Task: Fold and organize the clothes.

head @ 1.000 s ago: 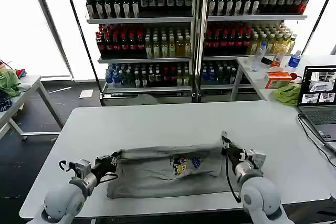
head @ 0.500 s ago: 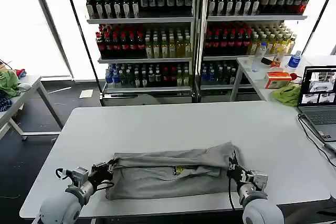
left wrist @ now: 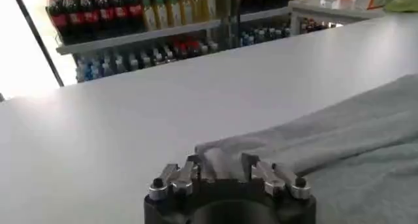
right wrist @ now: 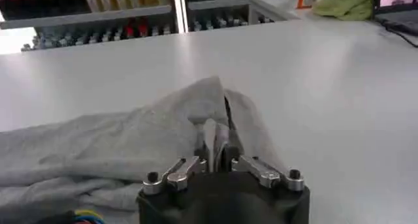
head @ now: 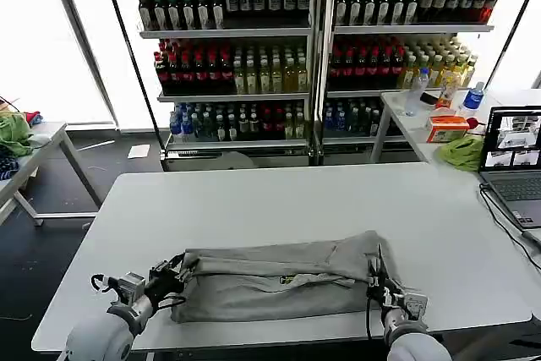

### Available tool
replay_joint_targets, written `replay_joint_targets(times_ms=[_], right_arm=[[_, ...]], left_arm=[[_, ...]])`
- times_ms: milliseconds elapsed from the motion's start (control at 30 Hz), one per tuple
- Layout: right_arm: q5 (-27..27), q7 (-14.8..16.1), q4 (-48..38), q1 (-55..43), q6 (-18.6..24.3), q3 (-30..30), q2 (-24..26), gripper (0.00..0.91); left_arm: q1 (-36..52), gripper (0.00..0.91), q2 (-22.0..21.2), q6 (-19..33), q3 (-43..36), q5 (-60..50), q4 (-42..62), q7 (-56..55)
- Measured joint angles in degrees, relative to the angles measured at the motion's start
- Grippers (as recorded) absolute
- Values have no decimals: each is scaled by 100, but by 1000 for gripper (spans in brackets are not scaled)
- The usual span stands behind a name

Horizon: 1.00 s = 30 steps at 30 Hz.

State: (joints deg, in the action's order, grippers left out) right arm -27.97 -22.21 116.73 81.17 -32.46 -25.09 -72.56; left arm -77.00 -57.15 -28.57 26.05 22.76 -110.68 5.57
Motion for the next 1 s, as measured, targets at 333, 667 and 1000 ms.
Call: replay_joint_targets(times_ms=[333,667,1000], right_arm=[[-29,-15,568,38,5,-282,95,907],[-188,-16,1009,-73,-3,-409,171,907],[-287,-39,1158,-116,5,-445,227,907]], left_arm=[[-119,907,-124,-60,215,-18,-357,-142],[-262,907,-406,-79,442,39,-592,-283],[-395,907,-832,-72,498,44,-515,-404]])
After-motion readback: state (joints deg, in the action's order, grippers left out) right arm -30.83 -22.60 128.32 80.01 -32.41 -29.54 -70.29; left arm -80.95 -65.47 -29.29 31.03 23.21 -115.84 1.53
